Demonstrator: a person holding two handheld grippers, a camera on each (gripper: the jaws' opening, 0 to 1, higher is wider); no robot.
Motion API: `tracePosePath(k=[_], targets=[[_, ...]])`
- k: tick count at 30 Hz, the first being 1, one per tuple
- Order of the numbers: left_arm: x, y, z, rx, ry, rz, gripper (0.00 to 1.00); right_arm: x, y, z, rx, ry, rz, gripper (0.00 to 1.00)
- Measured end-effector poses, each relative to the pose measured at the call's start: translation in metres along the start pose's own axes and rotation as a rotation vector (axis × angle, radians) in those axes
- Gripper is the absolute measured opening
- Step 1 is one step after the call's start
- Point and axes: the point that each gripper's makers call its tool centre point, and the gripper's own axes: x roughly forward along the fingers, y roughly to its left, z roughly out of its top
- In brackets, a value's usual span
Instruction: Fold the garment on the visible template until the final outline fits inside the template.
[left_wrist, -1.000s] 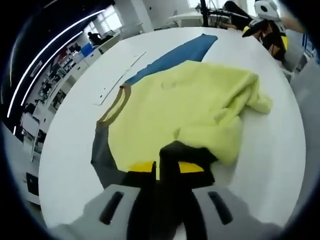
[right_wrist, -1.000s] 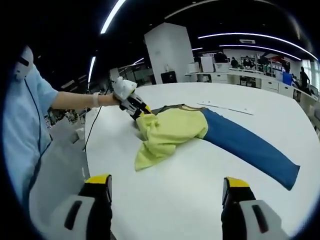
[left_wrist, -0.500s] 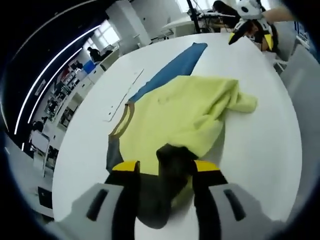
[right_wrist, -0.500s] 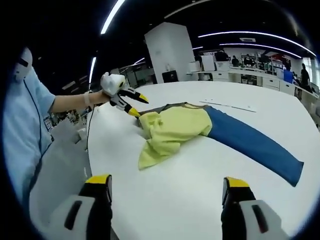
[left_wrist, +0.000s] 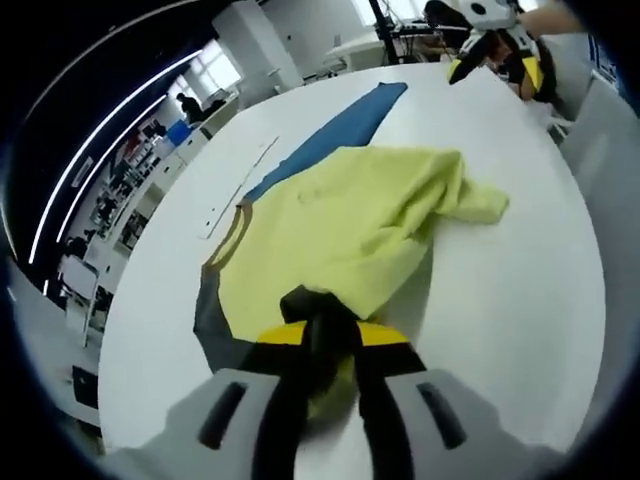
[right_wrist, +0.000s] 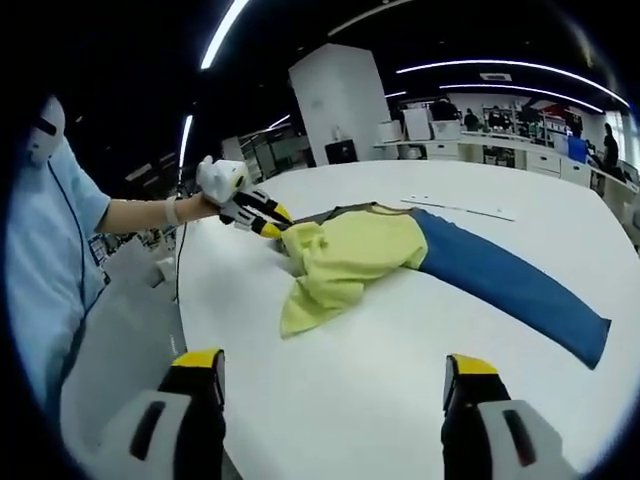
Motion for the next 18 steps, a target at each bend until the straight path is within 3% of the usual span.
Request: tracePosePath(k=[18], targets=[[0.011,-0.010,0.013,-0.042,-0.039,-0.021,0.10,0.003,-0.001,-0.001,0.010,0.000,0.002,0.91]])
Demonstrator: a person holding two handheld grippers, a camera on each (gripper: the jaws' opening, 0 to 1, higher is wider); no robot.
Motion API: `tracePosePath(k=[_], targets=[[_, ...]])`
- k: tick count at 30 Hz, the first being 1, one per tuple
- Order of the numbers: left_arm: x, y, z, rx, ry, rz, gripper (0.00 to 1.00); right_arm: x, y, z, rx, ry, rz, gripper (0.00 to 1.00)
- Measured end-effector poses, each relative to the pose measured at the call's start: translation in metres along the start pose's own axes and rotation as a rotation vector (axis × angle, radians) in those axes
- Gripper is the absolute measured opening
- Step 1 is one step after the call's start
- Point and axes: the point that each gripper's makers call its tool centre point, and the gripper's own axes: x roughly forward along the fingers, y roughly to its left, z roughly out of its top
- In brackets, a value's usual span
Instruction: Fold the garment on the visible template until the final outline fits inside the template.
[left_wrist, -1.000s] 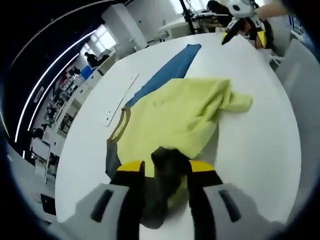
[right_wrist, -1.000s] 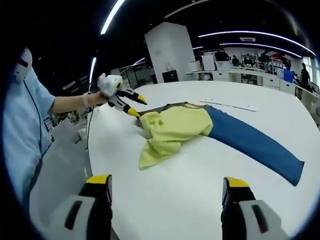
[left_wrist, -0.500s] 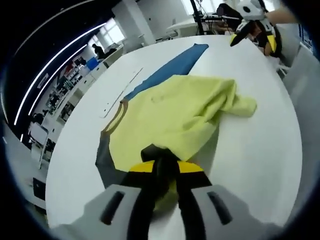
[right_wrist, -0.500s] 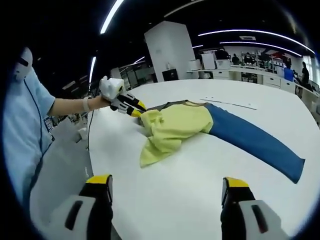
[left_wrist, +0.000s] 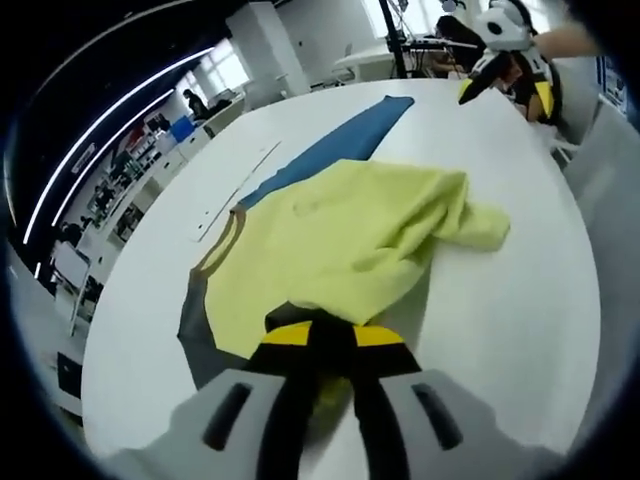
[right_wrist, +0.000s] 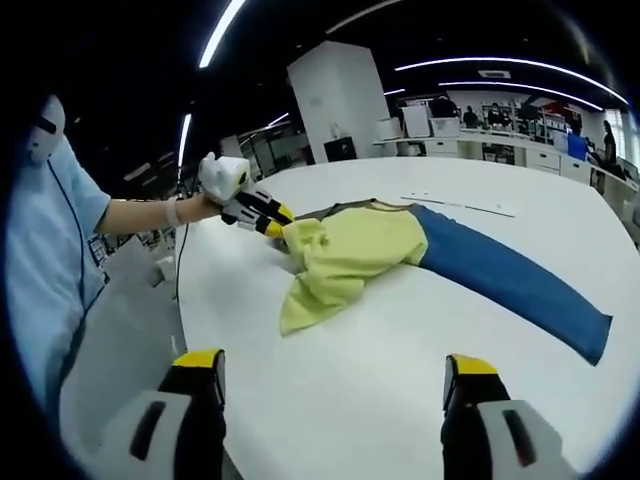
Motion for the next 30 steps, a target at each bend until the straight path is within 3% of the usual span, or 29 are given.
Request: tracePosePath(k=[12,18,30], targets=[[0.018,0.003,-0.002,-0.034,0.024,0.014,0.10,0.001,0.004,-0.002,0.012,-0.006,0.003,0.92],[0.023,0.010,-0.007,-0.082,0.037,0.041,0.00,-0.001,0.005,-0.005,0.025,-0.008,-0.002,0.92],[0.002,0.015,-0.005,-0.102,0.012,0.064,0.00,0.001,0.007,-0.011,0.037,0.001,0.002,0.91]])
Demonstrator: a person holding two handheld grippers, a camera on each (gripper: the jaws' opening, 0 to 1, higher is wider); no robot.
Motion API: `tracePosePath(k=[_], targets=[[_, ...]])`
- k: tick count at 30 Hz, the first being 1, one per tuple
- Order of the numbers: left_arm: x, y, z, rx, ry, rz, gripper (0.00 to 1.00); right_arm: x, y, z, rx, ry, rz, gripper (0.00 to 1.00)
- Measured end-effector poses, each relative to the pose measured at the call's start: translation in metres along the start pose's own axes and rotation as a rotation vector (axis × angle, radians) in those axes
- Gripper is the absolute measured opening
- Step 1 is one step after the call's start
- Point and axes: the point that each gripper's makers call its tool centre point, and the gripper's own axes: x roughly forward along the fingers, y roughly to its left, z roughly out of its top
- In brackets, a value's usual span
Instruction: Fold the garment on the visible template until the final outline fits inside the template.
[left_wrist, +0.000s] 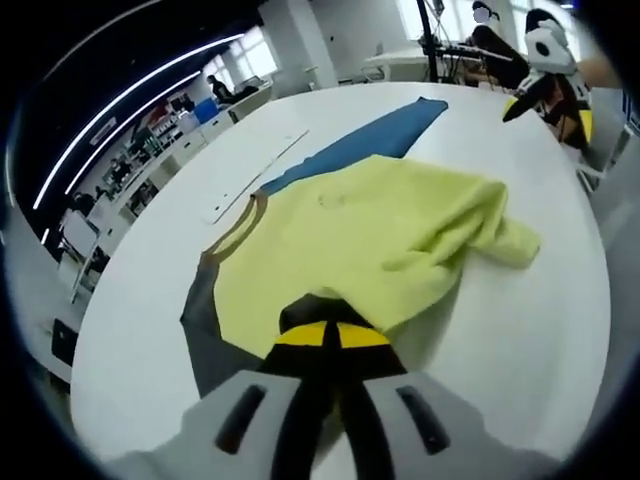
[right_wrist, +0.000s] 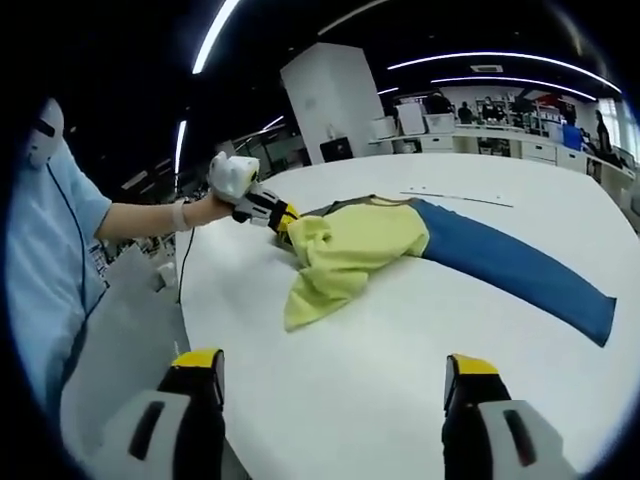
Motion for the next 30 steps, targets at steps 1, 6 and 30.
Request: tracePosePath(k=[1,6,30], targets=[[-0.003,0.000,-0.001,-0.006,0.000,-0.001,0.00,0.000,0.000,0.000,0.000,0.001,0.000,0.91],[-0.006,-0.006,0.003,0.003,-0.020,-0.018,0.00,0.003,0.003,0.000,-0.003,0.005,0.010,0.90],[0.029,-0.020,0.004,0.000,0.007,-0.046,0.13,0.003,0.004,-0.008,0.014,0.016,0.002,0.90]])
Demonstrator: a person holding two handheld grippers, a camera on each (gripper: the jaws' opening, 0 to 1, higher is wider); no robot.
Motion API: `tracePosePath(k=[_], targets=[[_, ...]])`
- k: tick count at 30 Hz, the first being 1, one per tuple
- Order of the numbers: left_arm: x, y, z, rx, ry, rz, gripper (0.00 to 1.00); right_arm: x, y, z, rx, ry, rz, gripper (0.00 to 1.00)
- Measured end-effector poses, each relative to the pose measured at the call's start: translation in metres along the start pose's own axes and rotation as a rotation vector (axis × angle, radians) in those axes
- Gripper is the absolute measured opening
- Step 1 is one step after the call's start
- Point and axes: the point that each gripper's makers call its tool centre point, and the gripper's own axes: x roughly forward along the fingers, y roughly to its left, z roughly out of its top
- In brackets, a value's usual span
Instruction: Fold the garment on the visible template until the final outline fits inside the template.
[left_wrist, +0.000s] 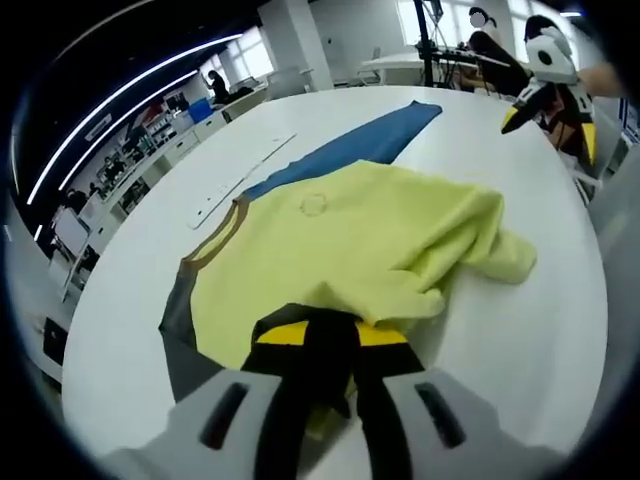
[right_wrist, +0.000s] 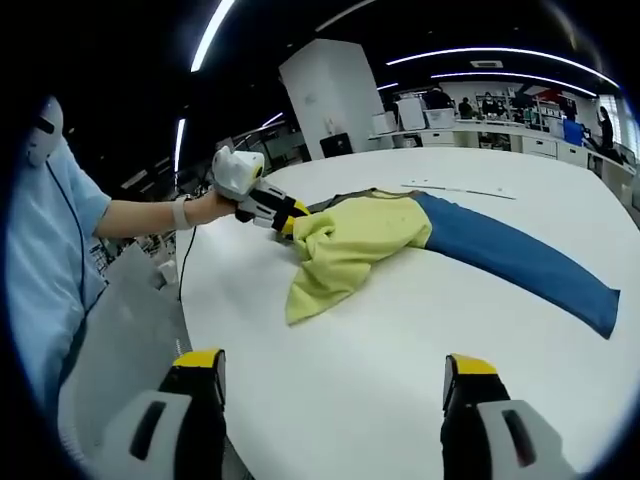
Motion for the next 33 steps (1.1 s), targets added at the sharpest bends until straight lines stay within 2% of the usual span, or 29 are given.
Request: tracePosePath(k=[7,16,21,25,27,30,33], targets=[[0.007,0.002,-0.005,0.015,0.023,0.010,0.12,0.000,-0.001,0.001,0.003,-0.002,-0.003,0.90],[0.007,0.004,-0.006,0.001,0.018,0.011,0.00,-0.001,-0.003,-0.002,0.011,-0.002,-0.004,0.90],[0.004,0.009,-0.007,-0.022,0.013,0.024,0.00,-0.001,-0.004,-0.002,0.012,-0.003,-0.004,0.90],[-0.003,0.007,0.002,-0.040,-0.025,0.017,0.01,-0.001,-0.005,-0.003,0.012,0.003,-0.004,0.89],[-0.004,0.006,0.010,-0.044,-0.061,0.016,0.04,0.000,-0.005,-0.003,0.014,0.004,-0.002,0.89],[-0.004,0.005,0.015,-0.049,-0.072,0.020,0.09,0.001,-0.005,-0.003,0.007,0.006,-0.003,0.89],[0.001,0.001,0.016,-0.048,-0.070,0.013,0.10,0.002,-0.005,-0.003,0.008,0.003,0.000,0.89]])
